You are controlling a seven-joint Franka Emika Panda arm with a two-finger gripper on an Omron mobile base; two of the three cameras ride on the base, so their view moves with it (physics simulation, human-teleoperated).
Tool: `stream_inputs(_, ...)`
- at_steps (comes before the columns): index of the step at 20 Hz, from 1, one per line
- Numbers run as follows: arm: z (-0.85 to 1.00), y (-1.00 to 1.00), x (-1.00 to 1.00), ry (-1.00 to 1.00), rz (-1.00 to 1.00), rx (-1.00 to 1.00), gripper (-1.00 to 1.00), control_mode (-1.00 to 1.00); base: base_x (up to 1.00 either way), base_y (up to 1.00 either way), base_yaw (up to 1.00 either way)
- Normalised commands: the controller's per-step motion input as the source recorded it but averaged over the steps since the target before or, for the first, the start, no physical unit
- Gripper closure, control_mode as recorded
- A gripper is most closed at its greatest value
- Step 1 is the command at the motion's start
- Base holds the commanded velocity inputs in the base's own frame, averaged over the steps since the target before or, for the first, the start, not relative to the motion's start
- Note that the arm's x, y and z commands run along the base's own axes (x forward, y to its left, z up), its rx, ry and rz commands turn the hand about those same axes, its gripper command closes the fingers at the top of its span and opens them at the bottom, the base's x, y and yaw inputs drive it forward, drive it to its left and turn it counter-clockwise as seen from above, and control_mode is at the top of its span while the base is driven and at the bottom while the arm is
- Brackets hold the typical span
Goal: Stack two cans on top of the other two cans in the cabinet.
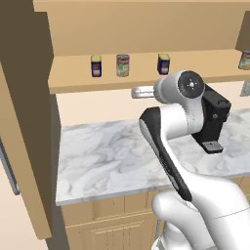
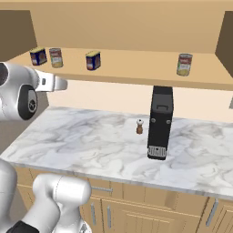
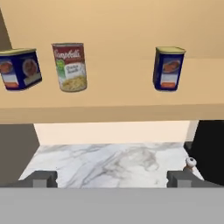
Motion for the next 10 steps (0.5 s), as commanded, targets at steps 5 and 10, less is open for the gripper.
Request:
stream_inputs(5,0.21,0.09,0.11,-0.19,0.0,0.02,-1.0,-1.0,0.0,0.0,0.0)
stream_inputs(10,0.28,0.17,0.17,-0.03,0.0,0.1,-1.0,-1.0,0.0,0.0,0.0)
